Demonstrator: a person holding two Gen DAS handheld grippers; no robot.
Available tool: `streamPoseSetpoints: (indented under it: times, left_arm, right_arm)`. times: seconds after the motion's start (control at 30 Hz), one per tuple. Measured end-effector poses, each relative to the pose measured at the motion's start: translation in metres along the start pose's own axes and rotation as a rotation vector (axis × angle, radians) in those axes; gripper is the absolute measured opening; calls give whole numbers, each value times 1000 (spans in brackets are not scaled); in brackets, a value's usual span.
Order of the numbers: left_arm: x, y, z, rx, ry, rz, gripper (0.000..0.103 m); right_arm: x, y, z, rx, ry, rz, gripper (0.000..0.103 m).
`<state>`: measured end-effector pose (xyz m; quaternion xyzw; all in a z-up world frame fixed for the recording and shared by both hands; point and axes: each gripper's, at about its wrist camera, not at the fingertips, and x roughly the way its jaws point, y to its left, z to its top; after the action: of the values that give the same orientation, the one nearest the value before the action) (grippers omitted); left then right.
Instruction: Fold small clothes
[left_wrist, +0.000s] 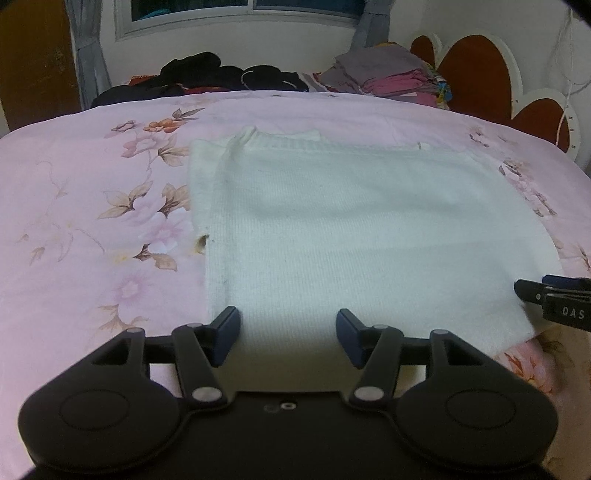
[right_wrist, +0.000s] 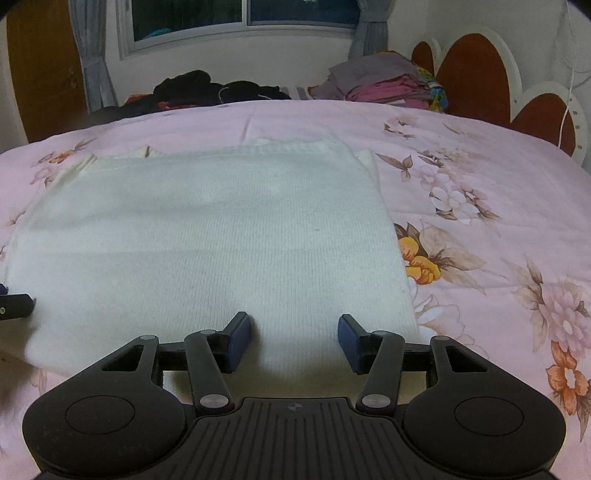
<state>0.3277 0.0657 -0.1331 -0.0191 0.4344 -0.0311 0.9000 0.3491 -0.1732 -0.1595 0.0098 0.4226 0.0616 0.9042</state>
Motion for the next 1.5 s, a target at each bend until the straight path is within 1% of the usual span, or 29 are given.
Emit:
streamPoseSetpoints:
  times: [0.2,0.33,0.47,0.5,0.53,0.6,0.7,0.8,0.9,1.0,1.13,1.2,1.23,1.3,1.33,1.37,1.43,1.47,1.5]
  left_arm:
    - [-2,-9,4,-42,22,60,58]
    - [-15,-12,3,-129,40,86,58]
    - [-35,-14,-3,-209,35,87,62]
    - [-40,-13,-6,-233,33,79,66]
    - [-46,-12,-11,-264,34,72,69]
    - [-55,-10,-20,-314,34,61,69]
    - [-63,-7,-33,-389,52,37,71]
    - [-65,3,-50,-514,59,-17,72]
    - [-59,11,-58,-607,52,-62,72]
    - [-49,19,-62,-675,12,-107,78]
    - [-31,27,-55,-736,-52,-164,92]
    - [-22,30,-51,-765,-84,-184,96]
    - [-18,32,-50,-784,-108,-197,96]
    - [-12,35,-48,-809,-147,-216,94]
    - [-8,38,-47,-827,-164,-227,89]
    - [-5,41,-45,-846,-179,-233,87]
    - [3,46,-41,-885,-192,-256,69]
    - [8,49,-39,-902,-199,-265,66]
    - [12,52,-37,-913,-200,-270,56]
  right_arm:
    - [-1,-7,-2,-35,-2,50,53]
    - [-4,-14,-3,-64,1,102,54]
    - [-11,-21,2,-83,20,151,54]
    - [-15,-24,2,-76,10,166,54]
    - [-21,-26,2,-69,-5,182,54]
    - [-32,-28,2,-60,-35,213,54]
    - [-43,-26,3,-64,-52,270,54]
    - [-51,-18,4,-71,-66,311,54]
    - [-54,-7,3,-80,-62,341,54]
    - [-52,5,5,-108,-55,349,54]
    - [-44,15,10,-120,-47,336,54]
    - [-36,22,15,-135,-43,324,54]
    - [-31,25,18,-138,-42,314,54]
    - [-19,31,24,-126,-36,304,54]
    - [-14,33,27,-123,-38,297,54]
    - [-9,36,30,-124,-39,287,54]
    - [1,42,38,-122,-39,270,54]
    - [7,45,41,-121,-39,261,54]
    - [12,49,45,-119,-39,252,54]
